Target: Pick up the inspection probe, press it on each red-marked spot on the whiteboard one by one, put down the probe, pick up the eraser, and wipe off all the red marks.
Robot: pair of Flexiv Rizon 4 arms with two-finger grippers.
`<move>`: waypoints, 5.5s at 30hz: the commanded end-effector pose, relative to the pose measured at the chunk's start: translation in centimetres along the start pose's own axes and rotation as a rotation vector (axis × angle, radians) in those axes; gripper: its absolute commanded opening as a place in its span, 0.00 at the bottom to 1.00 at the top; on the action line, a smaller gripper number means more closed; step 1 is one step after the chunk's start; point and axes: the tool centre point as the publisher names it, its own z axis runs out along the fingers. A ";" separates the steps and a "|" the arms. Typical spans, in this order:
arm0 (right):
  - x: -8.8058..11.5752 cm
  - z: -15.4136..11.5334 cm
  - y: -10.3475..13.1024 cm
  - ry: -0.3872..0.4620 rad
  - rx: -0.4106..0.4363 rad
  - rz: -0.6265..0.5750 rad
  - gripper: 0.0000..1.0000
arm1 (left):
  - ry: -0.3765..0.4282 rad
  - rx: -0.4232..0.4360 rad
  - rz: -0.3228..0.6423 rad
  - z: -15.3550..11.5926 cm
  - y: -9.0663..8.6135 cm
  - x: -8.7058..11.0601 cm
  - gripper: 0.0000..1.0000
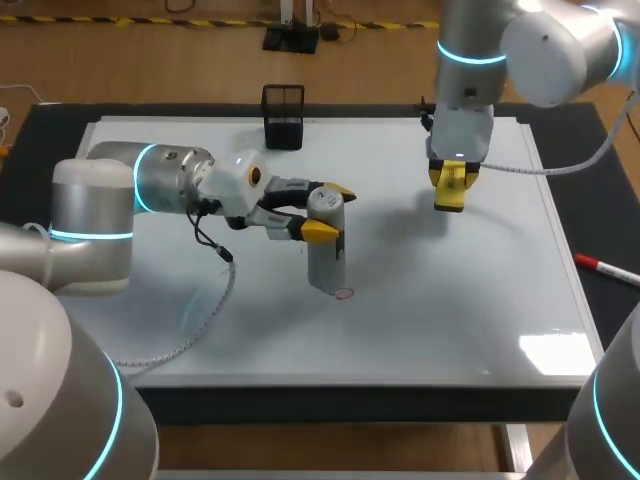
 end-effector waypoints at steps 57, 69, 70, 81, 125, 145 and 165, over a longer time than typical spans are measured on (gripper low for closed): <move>0.0 -0.1 -0.1 0.003 0.000 -0.002 0.00 | -0.014 -0.241 0.042 0.6 5.2 -1.7 0.00; 0.0 -0.1 -0.1 0.003 0.000 -0.002 0.00 | -0.005 -0.258 0.041 0.8 5.3 -1.7 0.00; 0.0 -0.1 -0.1 0.003 0.000 -0.002 0.00 | -0.004 -0.258 0.041 0.8 5.3 -1.6 0.00; 0.0 -0.1 -0.1 0.003 0.000 -0.002 0.00 | -0.005 -0.233 0.046 0.9 4.6 -1.6 0.00; 0.0 -0.1 -0.1 0.003 0.000 -0.002 0.00 | -0.416 -0.168 0.145 -15.5 -5.7 -5.1 0.00; 0.0 -0.1 -0.1 0.003 0.000 -0.002 0.00 | -0.568 -0.178 0.175 -23.1 -8.5 -5.1 0.00; 0.0 -0.1 -0.1 0.003 0.000 -0.002 0.00 | -0.630 -0.190 0.190 -25.0 -9.1 -4.7 0.00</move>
